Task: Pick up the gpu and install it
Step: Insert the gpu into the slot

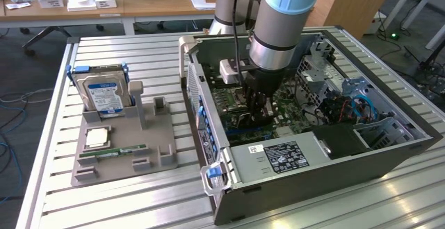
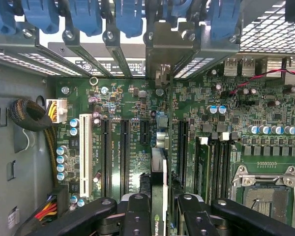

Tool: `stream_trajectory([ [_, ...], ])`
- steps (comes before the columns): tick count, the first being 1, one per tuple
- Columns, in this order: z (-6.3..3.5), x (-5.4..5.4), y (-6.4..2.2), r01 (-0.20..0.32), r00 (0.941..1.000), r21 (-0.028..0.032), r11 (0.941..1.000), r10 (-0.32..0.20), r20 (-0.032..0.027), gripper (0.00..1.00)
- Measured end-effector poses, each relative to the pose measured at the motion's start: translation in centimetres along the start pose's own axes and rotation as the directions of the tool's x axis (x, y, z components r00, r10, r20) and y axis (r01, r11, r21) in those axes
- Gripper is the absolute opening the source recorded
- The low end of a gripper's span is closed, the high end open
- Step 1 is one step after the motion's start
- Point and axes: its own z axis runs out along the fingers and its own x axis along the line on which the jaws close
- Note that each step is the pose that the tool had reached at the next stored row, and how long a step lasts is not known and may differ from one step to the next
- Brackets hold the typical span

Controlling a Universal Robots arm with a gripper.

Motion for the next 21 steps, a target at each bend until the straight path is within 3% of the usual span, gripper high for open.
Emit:
stream_trajectory([
  [21,0.00,0.00,0.00,0.000,1.0000,0.0000,1.0000,0.000,0.0000,0.26],
])
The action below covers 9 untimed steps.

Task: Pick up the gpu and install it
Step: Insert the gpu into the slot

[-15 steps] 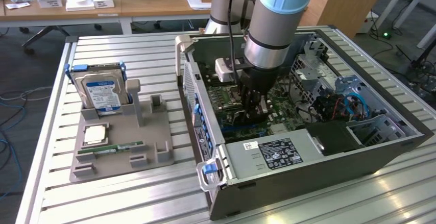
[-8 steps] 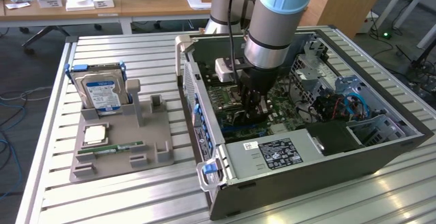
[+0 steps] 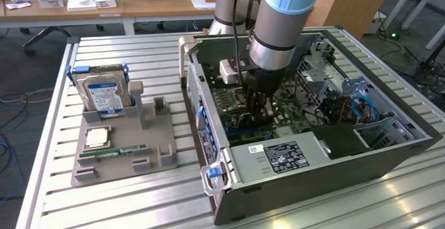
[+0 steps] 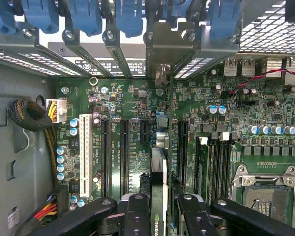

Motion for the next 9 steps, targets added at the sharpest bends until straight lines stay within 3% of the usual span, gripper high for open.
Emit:
stream_trajectory([
  [9,0.00,0.00,0.00,0.000,1.0000,0.0000,1.0000,0.000,0.0000,0.26],
])
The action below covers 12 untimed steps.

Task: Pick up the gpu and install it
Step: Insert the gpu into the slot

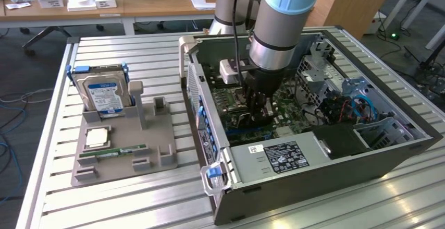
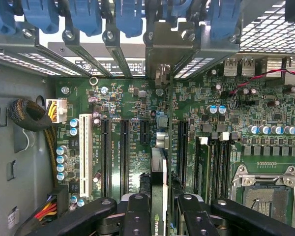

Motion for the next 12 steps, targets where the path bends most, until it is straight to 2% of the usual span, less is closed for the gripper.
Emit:
stream_trajectory([
  [12,0.05,0.00,0.00,0.000,1.0000,0.0000,1.0000,0.000,-0.0002,0.26],
])
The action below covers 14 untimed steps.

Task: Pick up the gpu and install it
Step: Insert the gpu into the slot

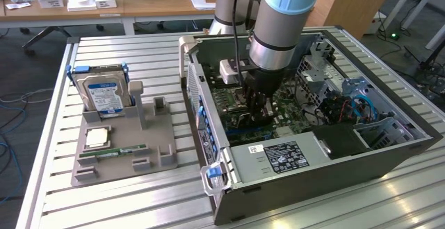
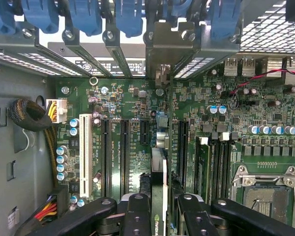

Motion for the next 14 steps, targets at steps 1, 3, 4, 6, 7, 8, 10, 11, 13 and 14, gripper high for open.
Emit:
stream_trajectory([
  [1,0.01,0.00,0.00,0.000,1.0000,0.0000,1.0000,0.000,0.0001,0.26],
  [3,0.02,0.00,0.00,0.000,1.0000,0.0001,1.0000,0.000,0.0002,0.26],
  [4,0.04,0.00,0.00,0.000,1.0000,0.0000,1.0000,0.000,0.0001,0.26],
  [6,0.06,0.00,0.00,0.000,1.0000,0.0000,1.0000,0.000,0.0000,0.26],
  [7,0.06,0.00,0.00,0.000,1.0000,-0.0001,1.0000,0.000,-0.0001,0.26],
  [8,0.08,0.00,0.00,0.000,1.0000,0.0000,1.0000,0.000,0.0001,0.26],
  [10,0.09,0.00,0.00,0.000,1.0000,0.0000,1.0000,0.000,0.0002,0.26],
  [11,0.09,0.00,0.00,0.000,1.0000,0.0000,1.0000,0.000,0.0001,0.26],
  [13,0.10,0.00,0.00,0.000,1.0000,0.0000,1.0000,0.000,0.0001,0.26],
  [14,0.10,0.00,0.00,0.000,1.0000,0.0000,1.0000,0.000,0.0001,0.26],
])
